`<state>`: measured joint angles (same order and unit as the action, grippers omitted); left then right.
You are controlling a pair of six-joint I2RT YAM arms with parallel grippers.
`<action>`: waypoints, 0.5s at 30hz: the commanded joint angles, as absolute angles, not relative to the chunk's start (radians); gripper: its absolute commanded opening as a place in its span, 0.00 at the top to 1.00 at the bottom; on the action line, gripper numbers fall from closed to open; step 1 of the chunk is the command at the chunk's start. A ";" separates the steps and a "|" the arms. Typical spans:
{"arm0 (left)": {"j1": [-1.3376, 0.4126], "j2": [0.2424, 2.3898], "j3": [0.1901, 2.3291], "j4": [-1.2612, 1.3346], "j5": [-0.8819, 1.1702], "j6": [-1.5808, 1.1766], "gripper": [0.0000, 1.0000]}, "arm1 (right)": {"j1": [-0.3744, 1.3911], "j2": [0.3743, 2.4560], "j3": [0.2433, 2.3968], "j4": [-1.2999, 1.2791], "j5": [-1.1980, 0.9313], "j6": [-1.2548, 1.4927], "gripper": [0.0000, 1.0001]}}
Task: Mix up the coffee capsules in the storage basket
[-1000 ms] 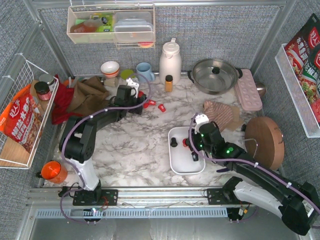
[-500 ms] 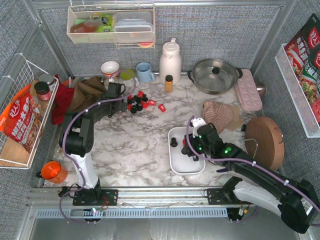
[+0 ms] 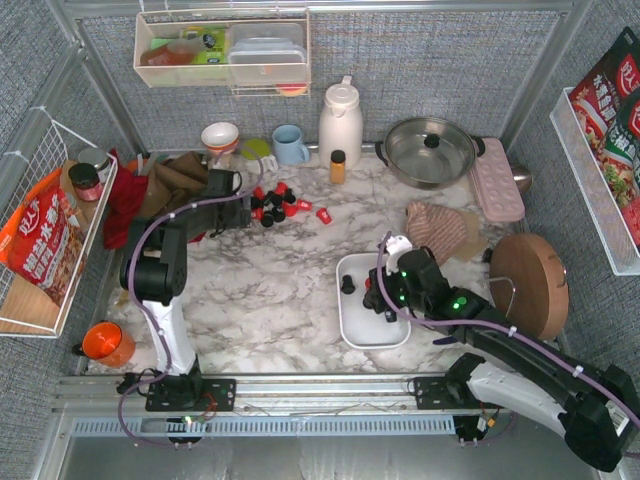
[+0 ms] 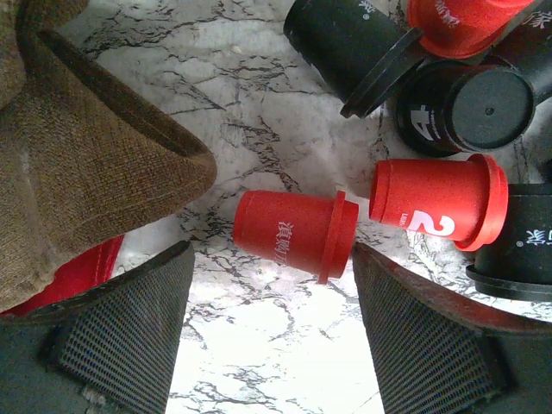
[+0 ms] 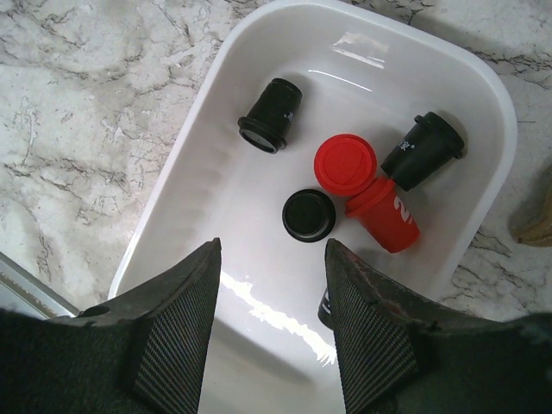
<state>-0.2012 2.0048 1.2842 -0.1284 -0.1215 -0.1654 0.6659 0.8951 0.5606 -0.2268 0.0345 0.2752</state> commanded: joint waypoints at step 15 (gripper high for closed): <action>-0.152 1.983 1.249 -0.035 0.080 -0.170 0.35 | 0.670 0.886 0.558 -0.202 0.015 0.272 0.44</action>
